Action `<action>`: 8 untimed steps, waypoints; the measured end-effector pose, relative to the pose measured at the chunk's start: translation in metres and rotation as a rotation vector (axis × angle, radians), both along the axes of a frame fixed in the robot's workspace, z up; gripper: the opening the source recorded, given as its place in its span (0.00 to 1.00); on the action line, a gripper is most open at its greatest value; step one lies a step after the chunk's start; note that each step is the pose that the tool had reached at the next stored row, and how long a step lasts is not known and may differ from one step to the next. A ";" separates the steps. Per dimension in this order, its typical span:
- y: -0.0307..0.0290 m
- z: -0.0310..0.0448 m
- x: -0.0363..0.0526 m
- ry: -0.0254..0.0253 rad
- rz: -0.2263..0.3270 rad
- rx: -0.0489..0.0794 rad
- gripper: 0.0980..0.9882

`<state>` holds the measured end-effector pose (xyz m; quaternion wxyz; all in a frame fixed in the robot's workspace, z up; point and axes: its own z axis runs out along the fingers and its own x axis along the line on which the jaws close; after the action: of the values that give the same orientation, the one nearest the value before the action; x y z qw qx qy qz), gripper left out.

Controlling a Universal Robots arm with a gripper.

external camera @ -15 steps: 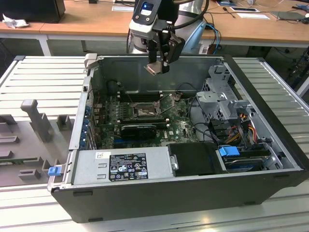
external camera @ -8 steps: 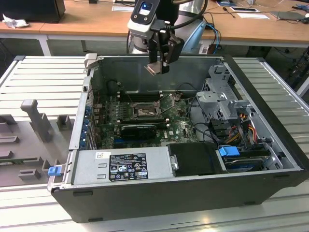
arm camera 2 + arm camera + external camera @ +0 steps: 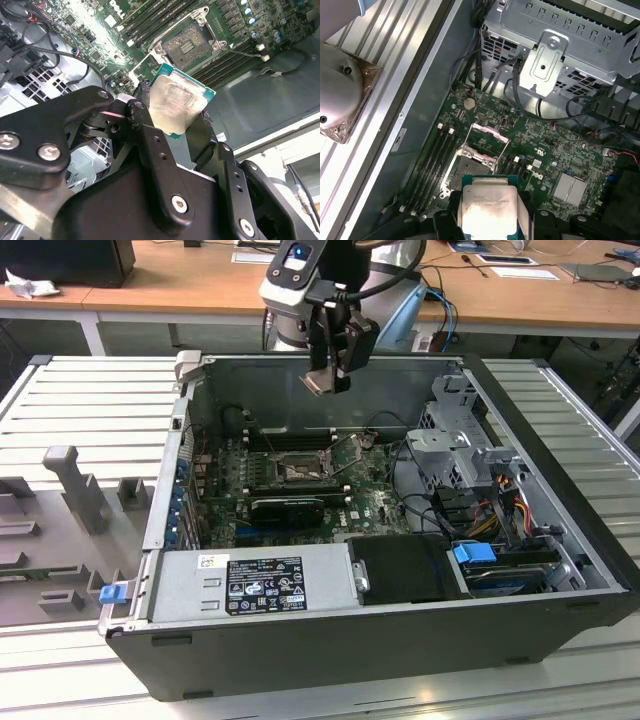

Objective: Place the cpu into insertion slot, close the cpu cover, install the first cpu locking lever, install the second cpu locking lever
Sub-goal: 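Place the cpu into insertion slot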

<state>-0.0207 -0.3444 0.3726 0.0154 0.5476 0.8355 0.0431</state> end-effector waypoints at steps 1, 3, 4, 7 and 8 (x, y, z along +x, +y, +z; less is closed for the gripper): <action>0.0000 0.0000 0.0000 0.0000 -0.007 0.000 0.48; 0.0000 0.0000 0.0000 0.0000 -0.017 0.000 0.48; 0.0000 0.0000 0.0000 0.0000 -0.021 0.000 0.48; 0.0000 0.0000 0.0000 0.0000 -0.033 0.000 0.48; 0.0000 0.0000 0.0000 0.0000 -0.040 0.000 0.48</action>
<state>-0.0207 -0.3444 0.3726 0.0162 0.5640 0.8245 0.0428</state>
